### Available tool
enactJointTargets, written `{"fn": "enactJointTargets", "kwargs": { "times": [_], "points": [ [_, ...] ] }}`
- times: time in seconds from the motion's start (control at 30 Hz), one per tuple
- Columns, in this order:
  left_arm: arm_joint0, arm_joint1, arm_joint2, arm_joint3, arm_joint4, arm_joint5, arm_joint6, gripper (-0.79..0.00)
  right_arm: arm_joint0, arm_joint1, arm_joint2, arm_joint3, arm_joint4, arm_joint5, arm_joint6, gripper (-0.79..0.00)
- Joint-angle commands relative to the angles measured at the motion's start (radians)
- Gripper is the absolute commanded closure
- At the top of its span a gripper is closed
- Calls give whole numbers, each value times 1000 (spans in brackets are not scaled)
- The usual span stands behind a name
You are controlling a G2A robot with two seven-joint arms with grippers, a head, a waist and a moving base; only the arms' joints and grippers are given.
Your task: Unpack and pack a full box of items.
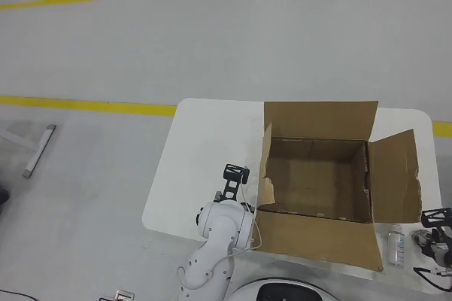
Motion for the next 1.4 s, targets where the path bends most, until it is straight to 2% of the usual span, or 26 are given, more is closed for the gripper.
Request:
{"fn": "enactJointTargets", "kwargs": {
  "times": [0.0,0.17,0.27,0.33,0.4,0.67,0.8,0.83,0.87,0.9,0.93,1.0,1.13,1.23,1.37],
  "points": [
    [0,0,0,0,0,0,0,-785,0,1,-3,3,-5,-2,3,0],
    [0,0,0,0,0,0,0,-785,3,3,-10,13,-8,-2,3,-12],
    [0,0,0,0,0,0,0,-785,3,4,-15,20,-12,-1,2,-194],
    [0,0,0,0,0,0,0,-785,4,5,-18,25,-13,0,0,-200],
    [0,0,0,0,0,0,0,-785,3,6,-20,25,-16,-1,0,-252],
    [0,0,0,0,0,0,0,-785,-4,9,-4,-3,-2,-3,-1,-382],
    [0,0,0,0,0,0,0,-785,-14,9,49,-65,63,19,-39,-566],
    [0,0,0,0,0,0,0,-785,-14,7,73,-86,97,33,-77,-545],
    [0,0,0,0,0,0,0,-785,-15,6,89,-101,118,43,-111,-382],
    [0,0,0,0,0,0,0,-785,-20,2,121,-122,160,66,-180,-283],
    [0,0,0,0,0,0,0,-785,-20,-1,147,-142,188,87,-248,0],
    [0,0,0,0,0,0,0,-785,-30,-7,174,-168,244,92,-369,0],
    [0,0,0,0,0,0,0,-785,-49,-16,194,-218,223,83,-588,0],
    [0,0,0,0,0,0,0,-785,-51,-21,183,-255,194,85,-689,0],
    [0,0,0,0,0,0,0,-785,-61,-23,155,-312,92,79,-759,0]
  ]
}}
